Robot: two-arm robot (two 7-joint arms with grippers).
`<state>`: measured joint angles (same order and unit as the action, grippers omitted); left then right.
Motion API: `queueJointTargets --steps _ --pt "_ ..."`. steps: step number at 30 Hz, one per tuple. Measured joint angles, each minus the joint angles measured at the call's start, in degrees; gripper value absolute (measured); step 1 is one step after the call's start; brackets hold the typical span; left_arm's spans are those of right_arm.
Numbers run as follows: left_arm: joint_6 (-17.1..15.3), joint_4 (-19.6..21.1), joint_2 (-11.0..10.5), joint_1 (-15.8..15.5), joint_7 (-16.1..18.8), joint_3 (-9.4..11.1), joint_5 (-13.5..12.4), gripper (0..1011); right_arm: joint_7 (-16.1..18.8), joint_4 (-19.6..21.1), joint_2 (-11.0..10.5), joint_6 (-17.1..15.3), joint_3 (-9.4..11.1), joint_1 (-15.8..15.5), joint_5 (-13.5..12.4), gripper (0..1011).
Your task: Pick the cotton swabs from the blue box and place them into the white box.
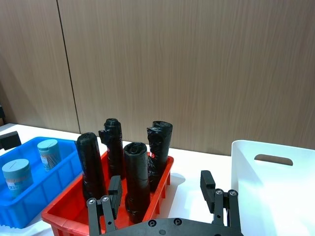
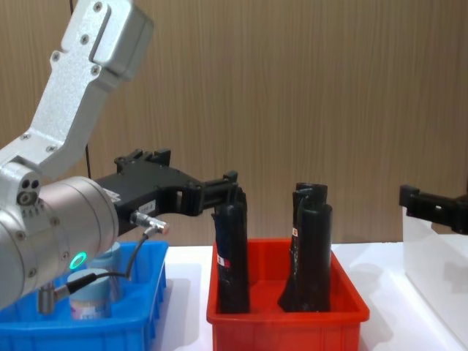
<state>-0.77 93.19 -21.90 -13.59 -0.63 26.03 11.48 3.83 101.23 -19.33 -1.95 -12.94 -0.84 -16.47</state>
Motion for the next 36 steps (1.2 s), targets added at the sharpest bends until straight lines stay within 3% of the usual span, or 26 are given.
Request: queueJointTargets --steps 36 --pt "0.0 0.0 0.0 0.0 0.0 0.0 0.0 1004 0.0 0.0 0.0 0.0 0.0 0.0 0.0 1002"
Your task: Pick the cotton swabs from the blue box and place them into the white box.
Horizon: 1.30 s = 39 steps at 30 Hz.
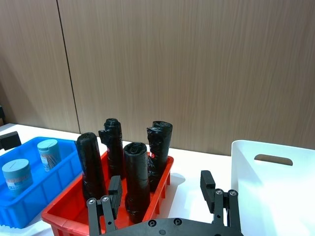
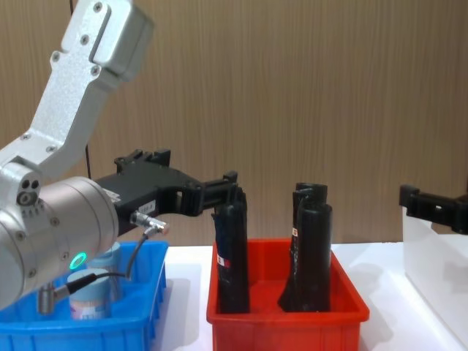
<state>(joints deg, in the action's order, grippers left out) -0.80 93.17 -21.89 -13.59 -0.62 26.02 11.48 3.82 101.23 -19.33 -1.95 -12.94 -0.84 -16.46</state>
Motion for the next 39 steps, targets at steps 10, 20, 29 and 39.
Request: queueJointTargets --steps 10,20,29,39 --pt "0.0 0.0 0.0 0.0 0.0 0.0 0.0 1004 0.0 0.0 0.0 0.0 0.0 0.0 0.0 1002" --pt "0.0 0.0 0.0 0.0 0.0 0.0 0.0 1004 0.0 0.0 0.0 0.0 0.0 0.0 0.0 1002" --pt "0.0 0.0 0.0 0.0 0.0 0.0 0.0 1004 0.0 0.0 0.0 0.0 0.0 0.0 0.0 1002" --pt "0.0 0.0 0.0 0.0 0.0 0.0 0.0 1004 0.0 0.0 0.0 0.0 0.0 0.0 0.0 1002"
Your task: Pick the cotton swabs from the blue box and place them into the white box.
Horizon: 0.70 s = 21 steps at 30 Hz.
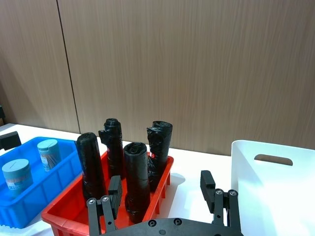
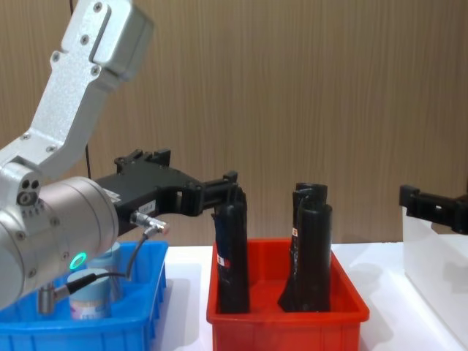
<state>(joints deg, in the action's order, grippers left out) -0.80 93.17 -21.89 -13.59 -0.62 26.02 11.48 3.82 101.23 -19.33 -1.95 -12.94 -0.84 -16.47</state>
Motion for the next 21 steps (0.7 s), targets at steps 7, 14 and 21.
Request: queueJointTargets --steps 7,14,21 --pt "-0.1 -0.2 0.1 0.0 0.0 -0.1 0.0 1004 0.0 0.0 0.0 0.0 0.0 0.0 0.0 1002" --pt "-0.8 -1.1 0.2 -0.4 0.4 -0.6 0.5 1004 0.0 0.0 0.0 0.0 0.0 0.0 0.0 1002" --pt "-1.8 -1.9 0.3 -0.7 0.7 -1.3 1.7 1004 0.0 0.0 0.0 0.0 0.0 0.0 0.0 1002"
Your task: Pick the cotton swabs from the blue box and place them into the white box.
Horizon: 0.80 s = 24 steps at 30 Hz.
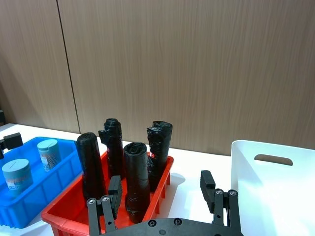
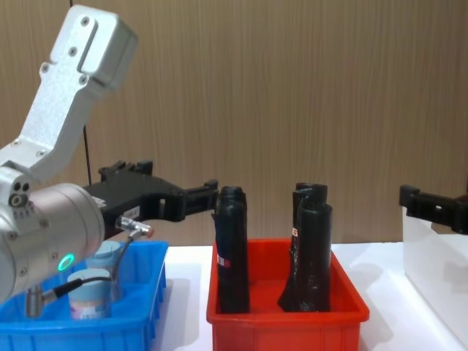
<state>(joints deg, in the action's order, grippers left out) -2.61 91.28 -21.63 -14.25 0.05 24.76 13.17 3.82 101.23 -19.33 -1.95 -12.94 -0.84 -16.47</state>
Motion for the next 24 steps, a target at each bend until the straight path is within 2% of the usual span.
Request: queueJointTargets --steps 24 --pt "-2.6 -3.7 -0.1 -0.3 3.1 -3.1 7.5 1004 0.0 0.0 0.0 0.0 0.0 0.0 0.0 1002"
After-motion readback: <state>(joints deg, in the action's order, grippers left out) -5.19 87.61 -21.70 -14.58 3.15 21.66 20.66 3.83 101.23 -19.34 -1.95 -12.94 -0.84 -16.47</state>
